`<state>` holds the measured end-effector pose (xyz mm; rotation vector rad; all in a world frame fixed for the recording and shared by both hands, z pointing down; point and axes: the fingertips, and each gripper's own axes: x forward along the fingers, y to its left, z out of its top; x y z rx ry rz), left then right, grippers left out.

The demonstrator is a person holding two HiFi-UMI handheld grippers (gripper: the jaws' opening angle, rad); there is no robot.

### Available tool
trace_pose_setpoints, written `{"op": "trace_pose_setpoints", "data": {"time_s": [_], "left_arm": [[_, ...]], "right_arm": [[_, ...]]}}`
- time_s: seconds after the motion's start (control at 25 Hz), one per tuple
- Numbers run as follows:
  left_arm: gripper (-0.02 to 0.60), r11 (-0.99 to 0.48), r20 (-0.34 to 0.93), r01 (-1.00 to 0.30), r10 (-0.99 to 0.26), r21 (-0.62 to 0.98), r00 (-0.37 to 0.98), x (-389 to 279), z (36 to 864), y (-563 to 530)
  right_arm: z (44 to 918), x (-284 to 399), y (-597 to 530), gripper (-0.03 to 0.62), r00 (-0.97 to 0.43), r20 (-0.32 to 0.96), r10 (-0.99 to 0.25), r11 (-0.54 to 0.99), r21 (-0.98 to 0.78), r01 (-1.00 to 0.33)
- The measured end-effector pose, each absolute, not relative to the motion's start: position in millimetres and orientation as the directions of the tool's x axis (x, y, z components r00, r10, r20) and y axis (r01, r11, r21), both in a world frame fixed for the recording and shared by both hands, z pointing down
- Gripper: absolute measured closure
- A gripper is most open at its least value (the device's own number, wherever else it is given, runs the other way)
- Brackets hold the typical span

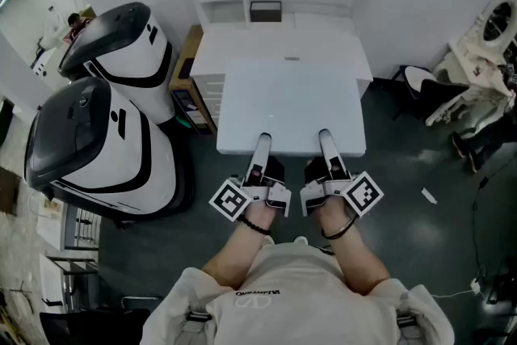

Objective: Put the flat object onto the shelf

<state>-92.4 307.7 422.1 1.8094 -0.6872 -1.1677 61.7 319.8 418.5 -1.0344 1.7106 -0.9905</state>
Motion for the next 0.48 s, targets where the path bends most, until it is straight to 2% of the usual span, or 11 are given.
{"op": "trace_pose_setpoints", "data": {"time_s": [0.48], "left_arm": [[0.267, -0.48, -0.443, 0.017, -0.793, 0.877, 0.418, -108, 424, 306]], "right_arm": [[417, 47, 320, 0.263, -0.251, -0.273, -0.929, 0.333, -0.912, -0.24]]}}
